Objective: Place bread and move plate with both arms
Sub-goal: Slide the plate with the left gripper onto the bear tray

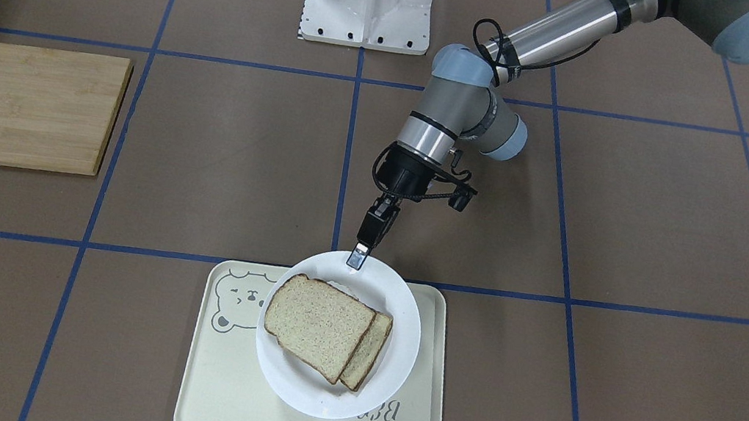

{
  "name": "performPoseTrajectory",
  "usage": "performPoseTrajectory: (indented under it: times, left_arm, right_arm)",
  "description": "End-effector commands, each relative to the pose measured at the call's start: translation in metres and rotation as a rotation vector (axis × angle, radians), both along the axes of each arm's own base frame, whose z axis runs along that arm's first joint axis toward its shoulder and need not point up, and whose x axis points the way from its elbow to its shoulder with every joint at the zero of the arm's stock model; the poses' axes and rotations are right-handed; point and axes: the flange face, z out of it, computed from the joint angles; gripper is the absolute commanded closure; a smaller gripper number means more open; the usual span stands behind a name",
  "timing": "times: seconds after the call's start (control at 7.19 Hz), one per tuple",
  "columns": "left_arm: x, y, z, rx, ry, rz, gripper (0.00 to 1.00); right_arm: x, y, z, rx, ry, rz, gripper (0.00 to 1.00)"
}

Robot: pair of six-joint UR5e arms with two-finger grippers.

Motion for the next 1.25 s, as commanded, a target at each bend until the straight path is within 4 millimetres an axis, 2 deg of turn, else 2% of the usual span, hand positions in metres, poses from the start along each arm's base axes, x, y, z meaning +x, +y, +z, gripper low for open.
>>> performPoseTrajectory:
  times: [0.0, 0.14, 0.28, 0.7, 0.84, 1.11]
  left_arm:
    - [0.020, -0.027, 0.007, -0.055, -0.029, -0.022, 1.00]
    - [0.039, -0.035, 0.002, -0.069, -0.056, -0.018, 1.00]
    - [0.048, -0.035, 0.004, -0.076, -0.071, -0.005, 1.00]
    - [0.051, -0.033, -0.009, -0.071, -0.055, 0.014, 0.13]
    - [0.049, -0.032, -0.015, -0.065, -0.043, 0.014, 0.02]
    - [0.032, -0.018, -0.039, -0.022, 0.001, 0.083, 0.02]
  right_arm:
    - [0.000, 0.000, 0.001, -0.001, 0.000, 0.000, 0.00]
    - [0.000, 0.000, 0.001, -0.001, 0.000, 0.000, 0.00]
    - [0.000, 0.000, 0.001, -0.001, 0.000, 0.000, 0.00]
    - [0.000, 0.000, 0.001, -0.001, 0.000, 0.000, 0.00]
    - [0.000, 0.000, 0.001, -0.001, 0.000, 0.000, 0.00]
    - [0.000, 0.000, 0.001, -0.001, 0.000, 0.000, 0.00]
